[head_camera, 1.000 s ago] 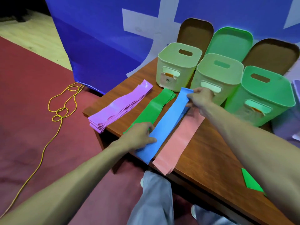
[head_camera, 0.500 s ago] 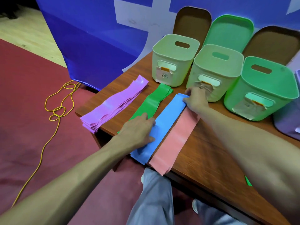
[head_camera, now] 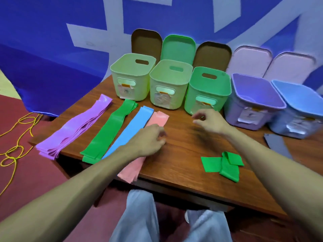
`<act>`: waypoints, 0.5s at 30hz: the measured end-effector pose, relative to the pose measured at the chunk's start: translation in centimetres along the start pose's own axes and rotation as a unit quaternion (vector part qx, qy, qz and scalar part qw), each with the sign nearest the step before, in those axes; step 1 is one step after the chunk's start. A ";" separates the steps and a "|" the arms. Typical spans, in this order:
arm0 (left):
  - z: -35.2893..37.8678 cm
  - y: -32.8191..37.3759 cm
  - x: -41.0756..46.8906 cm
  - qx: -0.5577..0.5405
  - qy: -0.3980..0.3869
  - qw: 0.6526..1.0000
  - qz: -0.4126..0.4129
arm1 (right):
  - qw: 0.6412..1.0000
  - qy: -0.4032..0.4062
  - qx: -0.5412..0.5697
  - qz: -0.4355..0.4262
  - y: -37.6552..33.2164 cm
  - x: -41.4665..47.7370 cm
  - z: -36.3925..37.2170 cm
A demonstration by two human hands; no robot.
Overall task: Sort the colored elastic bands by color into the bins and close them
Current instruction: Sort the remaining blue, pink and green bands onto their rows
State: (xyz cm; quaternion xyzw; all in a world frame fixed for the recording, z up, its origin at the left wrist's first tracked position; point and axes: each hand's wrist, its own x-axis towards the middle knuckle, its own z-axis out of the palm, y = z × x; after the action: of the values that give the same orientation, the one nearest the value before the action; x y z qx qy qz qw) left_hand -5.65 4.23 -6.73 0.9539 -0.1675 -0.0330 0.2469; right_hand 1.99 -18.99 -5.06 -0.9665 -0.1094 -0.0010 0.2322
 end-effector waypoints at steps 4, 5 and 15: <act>2.7 4.2 1.2 -0.046 -0.058 0.996 0.056 | 0.998 0.029 0.032 0.053 4.5 -5.0 -0.9; 3.4 5.0 1.5 -0.048 -0.072 0.995 0.058 | 0.996 0.037 0.037 0.067 5.6 -6.2 -1.0; 9.8 9.3 4.1 0.038 -0.106 0.994 0.008 | 0.977 0.122 0.135 0.112 12.4 -13.7 2.7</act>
State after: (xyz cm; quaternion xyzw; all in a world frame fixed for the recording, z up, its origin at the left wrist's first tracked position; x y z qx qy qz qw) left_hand -6.01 -9.34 -10.75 0.9525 -0.2010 -0.1254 0.1913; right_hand -8.89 -31.42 -13.70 -0.9250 0.0290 -0.0780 0.3706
